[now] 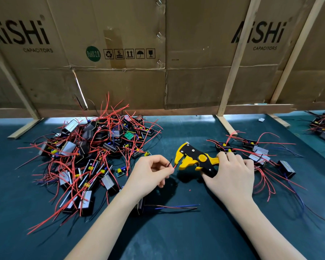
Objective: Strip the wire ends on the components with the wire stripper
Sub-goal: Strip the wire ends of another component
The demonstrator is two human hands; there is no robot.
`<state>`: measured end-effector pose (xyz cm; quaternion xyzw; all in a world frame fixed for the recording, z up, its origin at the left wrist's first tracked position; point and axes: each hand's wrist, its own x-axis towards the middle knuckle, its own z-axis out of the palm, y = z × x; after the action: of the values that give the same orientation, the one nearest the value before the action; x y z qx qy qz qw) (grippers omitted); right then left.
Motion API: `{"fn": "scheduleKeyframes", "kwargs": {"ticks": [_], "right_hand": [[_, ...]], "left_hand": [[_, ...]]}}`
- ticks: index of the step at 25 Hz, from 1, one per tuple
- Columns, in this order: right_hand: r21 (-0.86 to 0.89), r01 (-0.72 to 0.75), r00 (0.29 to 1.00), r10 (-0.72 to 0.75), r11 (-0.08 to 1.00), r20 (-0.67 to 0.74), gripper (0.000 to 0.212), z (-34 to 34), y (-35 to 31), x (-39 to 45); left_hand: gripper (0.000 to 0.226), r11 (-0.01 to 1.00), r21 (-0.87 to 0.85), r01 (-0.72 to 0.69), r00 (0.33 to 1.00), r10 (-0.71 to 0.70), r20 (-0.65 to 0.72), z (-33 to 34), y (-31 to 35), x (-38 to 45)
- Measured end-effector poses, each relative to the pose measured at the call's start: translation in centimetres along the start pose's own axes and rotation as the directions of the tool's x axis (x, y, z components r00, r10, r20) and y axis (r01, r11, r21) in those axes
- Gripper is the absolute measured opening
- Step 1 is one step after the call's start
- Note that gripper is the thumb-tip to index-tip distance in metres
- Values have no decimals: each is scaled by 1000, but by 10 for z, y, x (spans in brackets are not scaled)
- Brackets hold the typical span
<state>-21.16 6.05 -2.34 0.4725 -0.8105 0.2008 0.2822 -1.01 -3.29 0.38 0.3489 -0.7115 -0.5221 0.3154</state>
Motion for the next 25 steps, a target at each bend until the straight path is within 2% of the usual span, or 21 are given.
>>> {"fn": "scheduleKeyframes", "kwargs": {"ticks": [25], "right_hand": [[9, 61, 996, -60, 998, -64, 47, 0, -2, 1]], "left_hand": [[8, 992, -111, 62, 998, -60, 15, 2, 0, -2]]}}
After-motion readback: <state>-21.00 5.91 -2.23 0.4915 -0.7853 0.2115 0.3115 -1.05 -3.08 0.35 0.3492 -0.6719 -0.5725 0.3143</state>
